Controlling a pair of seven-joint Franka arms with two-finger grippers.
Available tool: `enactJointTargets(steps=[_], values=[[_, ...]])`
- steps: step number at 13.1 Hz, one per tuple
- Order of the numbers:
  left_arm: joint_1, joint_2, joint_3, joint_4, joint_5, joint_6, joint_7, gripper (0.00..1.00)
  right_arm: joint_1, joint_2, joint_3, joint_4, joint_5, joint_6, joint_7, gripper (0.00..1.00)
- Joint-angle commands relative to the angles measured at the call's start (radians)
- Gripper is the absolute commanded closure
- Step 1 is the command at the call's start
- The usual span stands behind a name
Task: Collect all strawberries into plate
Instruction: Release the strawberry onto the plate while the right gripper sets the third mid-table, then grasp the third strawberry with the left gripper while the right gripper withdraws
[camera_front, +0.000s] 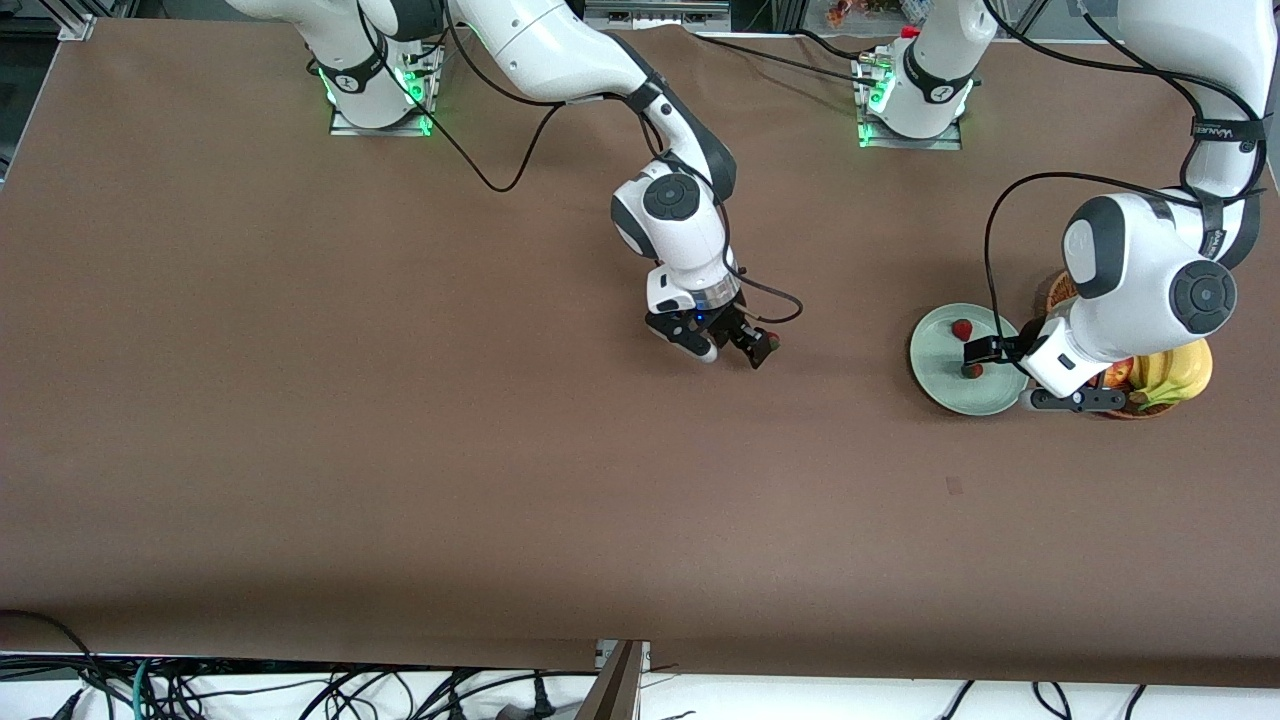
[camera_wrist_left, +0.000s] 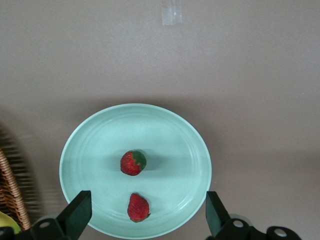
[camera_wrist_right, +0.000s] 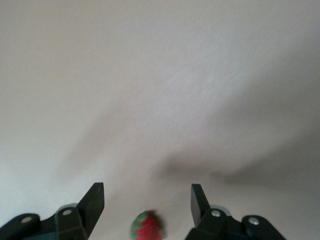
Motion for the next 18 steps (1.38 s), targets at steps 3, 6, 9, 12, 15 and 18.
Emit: enactJointTargets(steps=[3, 6, 9, 12, 15, 18], values=[[-0.018, -0.014, -0.076, -0.008, -0.017, -0.011, -0.121, 0.0, -0.109, -0.139, 0.003, 0.006, 0.001, -0.316, -0.224, 0.19], [-0.025, 0.001, -0.198, -0.006, 0.003, 0.021, -0.339, 0.0, -0.17, -0.22, -0.026, -0.003, 0.0, -0.49, -0.442, 0.19], [-0.031, 0.046, -0.339, 0.008, 0.078, 0.078, -0.595, 0.0, -0.198, -0.289, -0.117, -0.02, 0.009, -0.711, -0.652, 0.16], [-0.044, 0.116, -0.441, 0.008, 0.139, 0.173, -0.778, 0.0, -0.203, -0.411, -0.196, -0.15, 0.009, -0.8, -0.866, 0.15], [-0.051, 0.187, -0.489, 0.008, 0.264, 0.262, -0.951, 0.0, -0.201, -0.554, -0.228, -0.319, -0.019, -0.805, -0.97, 0.11], [-0.07, 0.251, -0.493, 0.008, 0.365, 0.311, -1.062, 0.0, -0.351, -0.717, -0.145, -0.434, -0.13, -0.817, -1.12, 0.08]])
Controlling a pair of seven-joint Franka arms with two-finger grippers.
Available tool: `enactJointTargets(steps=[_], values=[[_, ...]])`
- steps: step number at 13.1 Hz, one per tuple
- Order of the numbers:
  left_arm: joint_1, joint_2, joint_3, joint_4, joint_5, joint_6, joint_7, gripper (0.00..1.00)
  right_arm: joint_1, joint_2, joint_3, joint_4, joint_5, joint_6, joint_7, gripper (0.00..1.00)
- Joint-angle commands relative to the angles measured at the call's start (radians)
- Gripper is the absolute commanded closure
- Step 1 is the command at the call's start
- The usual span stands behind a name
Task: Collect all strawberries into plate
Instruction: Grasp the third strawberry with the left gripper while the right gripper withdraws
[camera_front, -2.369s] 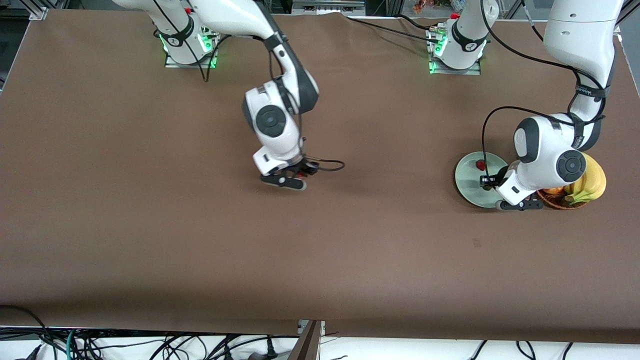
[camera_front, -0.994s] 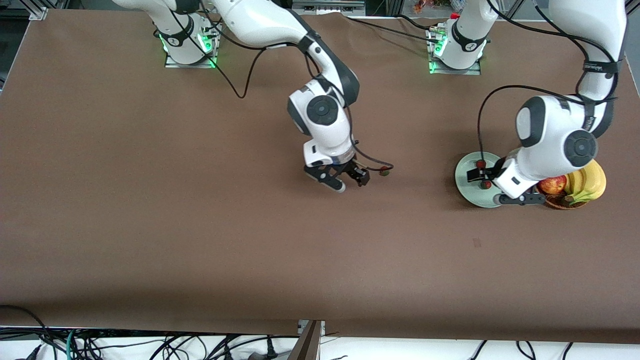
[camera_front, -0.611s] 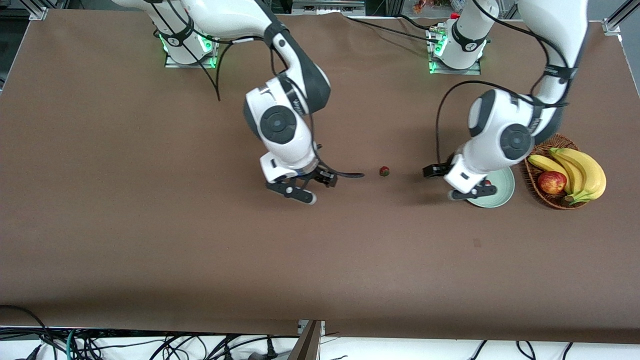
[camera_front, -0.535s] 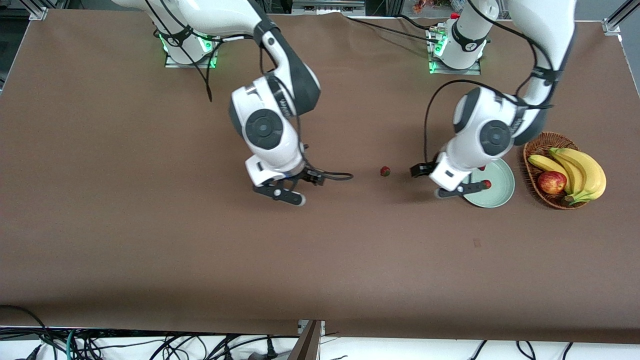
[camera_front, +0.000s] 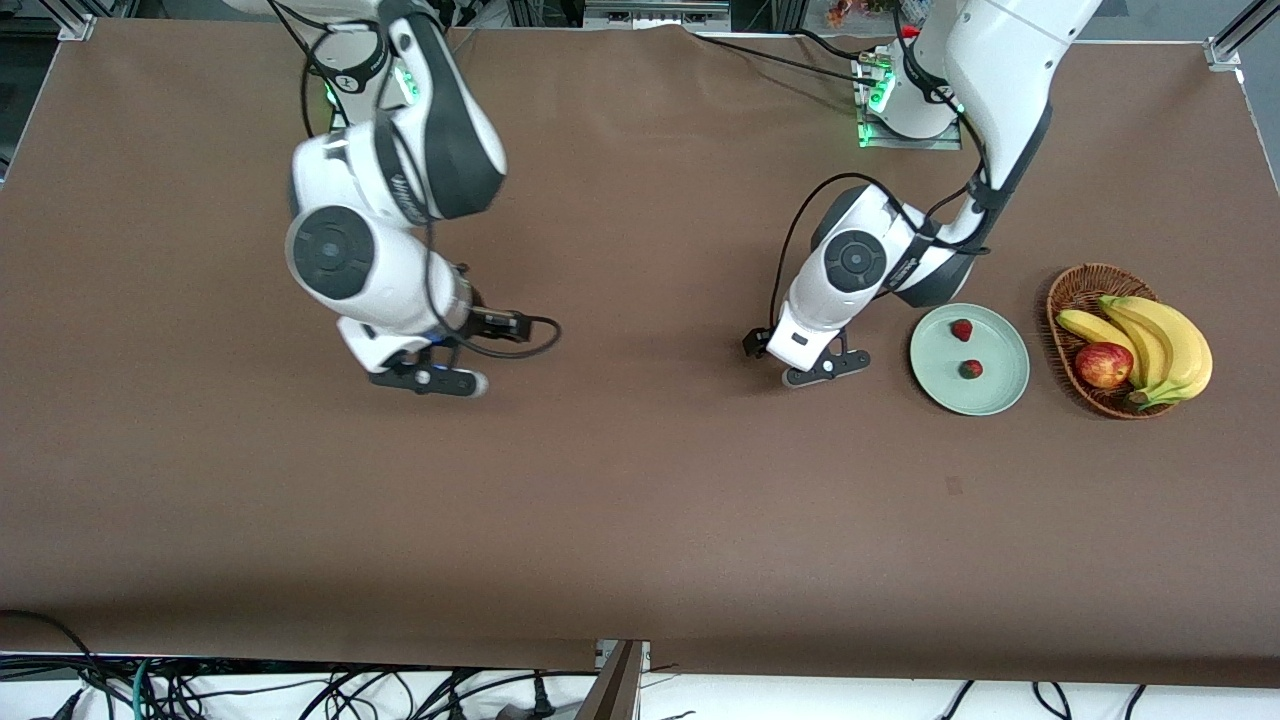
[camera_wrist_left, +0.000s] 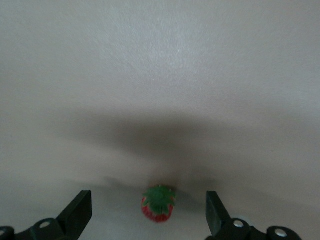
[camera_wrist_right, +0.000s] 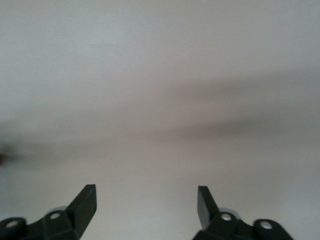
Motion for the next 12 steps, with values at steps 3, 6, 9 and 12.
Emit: enactJointTargets(steps=[3, 6, 9, 12], values=[[-0.014, 0.036, -0.003, 0.002, 0.07, 0.02, -0.098, 0.0, -0.301, -0.248, 0.289, -0.164, -0.219, -0.052, -0.11, 0.03], [-0.026, 0.036, -0.004, -0.003, 0.07, 0.014, -0.124, 0.28, -0.591, -0.404, 0.571, -0.287, -0.313, -0.049, -0.11, 0.01], [-0.032, 0.036, -0.015, -0.003, 0.07, 0.007, -0.146, 0.58, -0.668, -0.503, 0.613, -0.346, -0.326, -0.081, -0.115, 0.01], [-0.032, 0.033, -0.016, 0.0, 0.07, 0.003, -0.15, 0.73, -0.719, -0.515, 0.608, -0.344, -0.329, -0.099, -0.208, 0.01]])
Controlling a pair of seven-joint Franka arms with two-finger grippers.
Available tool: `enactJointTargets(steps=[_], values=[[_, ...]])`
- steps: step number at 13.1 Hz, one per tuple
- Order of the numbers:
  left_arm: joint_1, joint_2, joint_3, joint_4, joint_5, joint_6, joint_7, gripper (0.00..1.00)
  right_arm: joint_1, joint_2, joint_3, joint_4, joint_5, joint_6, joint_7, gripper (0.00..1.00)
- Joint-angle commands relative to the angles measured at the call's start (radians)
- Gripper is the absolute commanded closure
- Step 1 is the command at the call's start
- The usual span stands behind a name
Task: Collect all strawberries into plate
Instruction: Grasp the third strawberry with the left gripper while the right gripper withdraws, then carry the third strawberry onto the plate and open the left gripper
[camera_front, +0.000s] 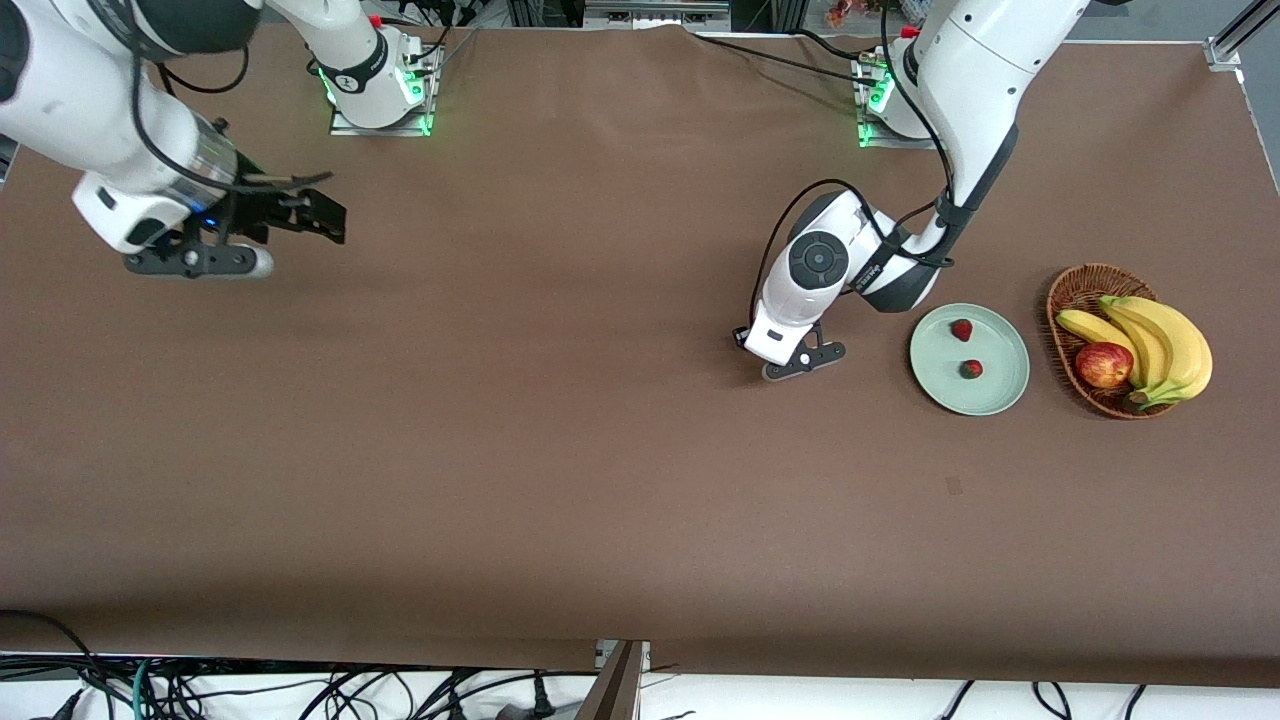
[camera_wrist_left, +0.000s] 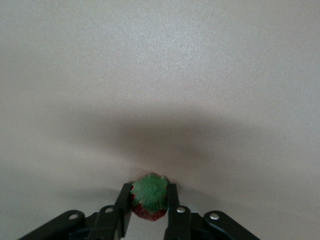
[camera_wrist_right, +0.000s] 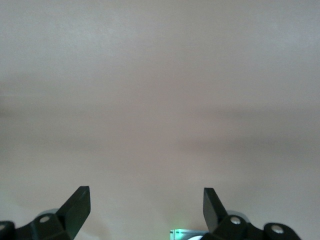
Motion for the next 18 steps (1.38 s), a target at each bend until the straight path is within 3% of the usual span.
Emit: enactJointTargets(steps=[1, 4, 6, 8, 11, 14, 18], values=[[-0.002, -0.015, -0.002, 0.011, 0.026, -0.021, -0.028, 0.74, -0.04, -0.019, 0.008, -0.026, -0.02, 0.002, -0.055, 0.01], [0.018, -0.029, 0.008, 0.124, 0.004, -0.184, 0.028, 0.75, -0.04, -0.019, -0.007, -0.017, -0.053, 0.009, -0.099, 0.0], [0.05, -0.055, 0.038, 0.172, -0.108, -0.258, 0.183, 0.76, -0.04, -0.018, -0.012, -0.009, -0.054, 0.009, -0.099, 0.01], [0.05, -0.122, 0.144, 0.162, -0.222, -0.333, 0.391, 0.77, -0.04, -0.01, -0.012, 0.025, -0.053, 0.008, -0.093, 0.0], [0.053, -0.188, 0.3, 0.143, -0.289, -0.443, 0.7, 0.77, -0.043, 0.01, -0.012, 0.078, -0.06, -0.001, -0.098, 0.01], [0.056, -0.196, 0.409, 0.077, -0.302, -0.415, 0.913, 0.77, -0.043, 0.019, -0.018, 0.101, -0.073, -0.005, -0.099, 0.0], [0.059, -0.19, 0.462, -0.085, -0.305, -0.199, 1.027, 0.76, -0.046, 0.053, -0.021, 0.134, -0.077, 0.006, -0.086, 0.0]])
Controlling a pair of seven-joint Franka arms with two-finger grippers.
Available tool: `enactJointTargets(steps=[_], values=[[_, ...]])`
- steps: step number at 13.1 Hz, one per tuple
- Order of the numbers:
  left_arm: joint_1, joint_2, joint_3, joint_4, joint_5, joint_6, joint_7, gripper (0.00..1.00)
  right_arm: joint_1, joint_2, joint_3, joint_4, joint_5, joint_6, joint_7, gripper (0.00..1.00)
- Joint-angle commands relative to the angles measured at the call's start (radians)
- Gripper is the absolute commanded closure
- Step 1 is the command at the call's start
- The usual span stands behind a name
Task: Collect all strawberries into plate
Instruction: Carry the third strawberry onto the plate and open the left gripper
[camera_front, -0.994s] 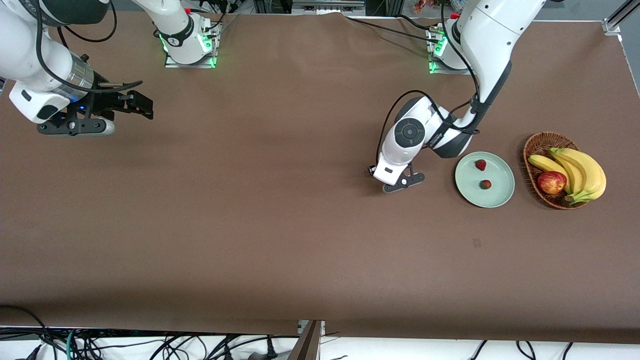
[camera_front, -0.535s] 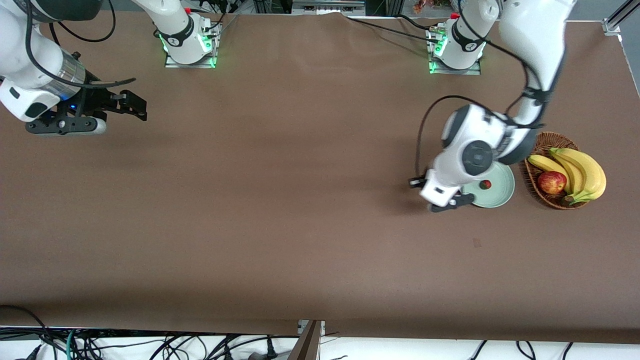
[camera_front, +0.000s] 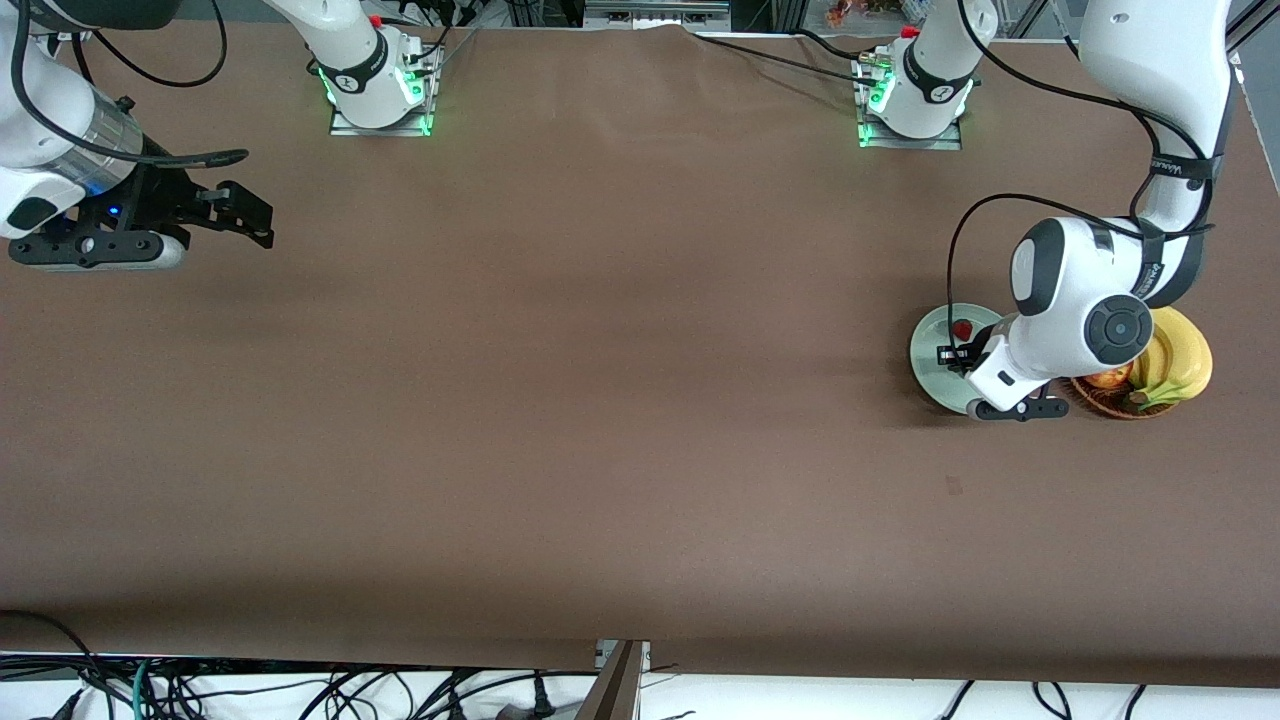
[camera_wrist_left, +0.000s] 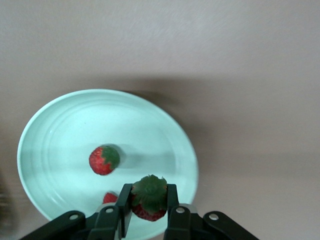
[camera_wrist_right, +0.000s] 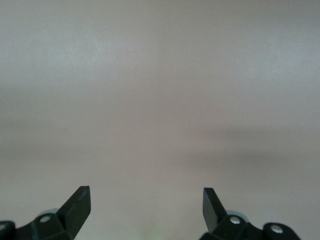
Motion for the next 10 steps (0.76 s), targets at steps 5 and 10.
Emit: enactJointTargets(steps=[5, 10], values=[[-0.013, -0.013, 0.005, -0.12, -0.029, 0.131, 0.093, 0.0, -0.02, 0.037, 0.004, 0.047, -0.011, -0.006, -0.004, 0.0], [-0.012, -0.106, 0.007, -0.108, -0.029, 0.087, 0.093, 0.0, -0.023, 0.037, 0.006, 0.047, -0.01, -0.006, -0.003, 0.0]])
